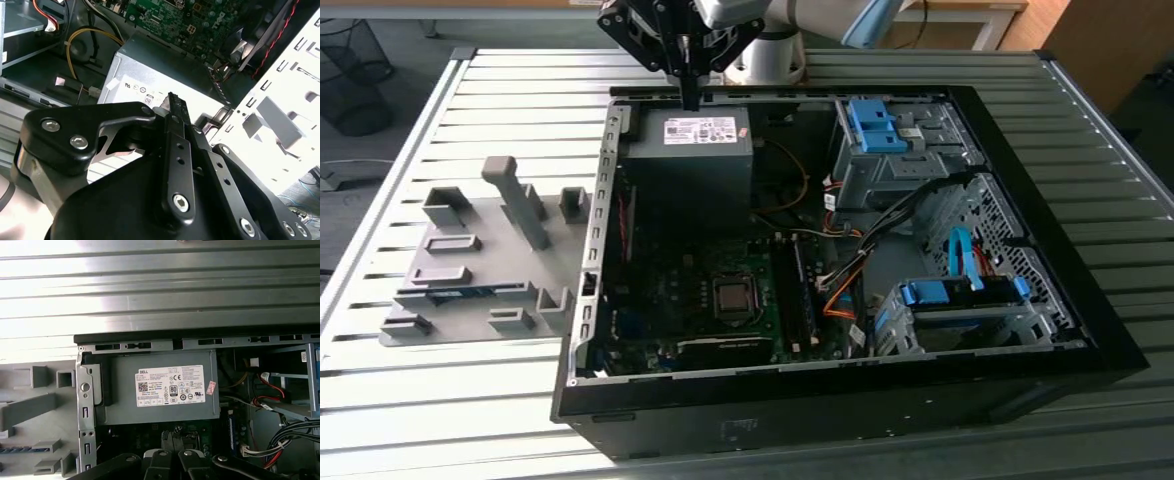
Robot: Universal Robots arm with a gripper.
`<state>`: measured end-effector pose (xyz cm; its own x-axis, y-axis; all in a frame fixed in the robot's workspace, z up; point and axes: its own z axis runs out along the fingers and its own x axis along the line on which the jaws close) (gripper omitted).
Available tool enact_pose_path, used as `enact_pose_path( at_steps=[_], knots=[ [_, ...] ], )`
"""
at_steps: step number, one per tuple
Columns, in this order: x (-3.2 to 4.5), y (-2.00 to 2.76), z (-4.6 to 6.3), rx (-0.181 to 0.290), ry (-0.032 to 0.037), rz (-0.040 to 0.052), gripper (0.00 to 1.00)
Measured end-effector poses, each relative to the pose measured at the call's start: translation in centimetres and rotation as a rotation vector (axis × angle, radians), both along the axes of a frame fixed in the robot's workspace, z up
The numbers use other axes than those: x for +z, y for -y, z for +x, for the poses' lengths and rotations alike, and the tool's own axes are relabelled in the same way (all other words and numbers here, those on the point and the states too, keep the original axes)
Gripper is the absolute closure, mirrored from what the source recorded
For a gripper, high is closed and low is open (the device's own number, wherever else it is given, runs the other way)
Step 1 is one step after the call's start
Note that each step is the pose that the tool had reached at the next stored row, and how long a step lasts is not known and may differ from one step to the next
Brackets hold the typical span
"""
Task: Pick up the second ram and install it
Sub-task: 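Reach for the second ram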
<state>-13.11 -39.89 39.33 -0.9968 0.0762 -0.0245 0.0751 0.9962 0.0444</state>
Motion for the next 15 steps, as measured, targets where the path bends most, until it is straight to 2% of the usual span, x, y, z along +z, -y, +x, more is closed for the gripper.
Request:
enact_pose_path(
  at_steps=[15],
  knots=[
    [0.0, 0.0, -0.41, 0.0, 0.0, -0.0001, 0.89]
  ],
)
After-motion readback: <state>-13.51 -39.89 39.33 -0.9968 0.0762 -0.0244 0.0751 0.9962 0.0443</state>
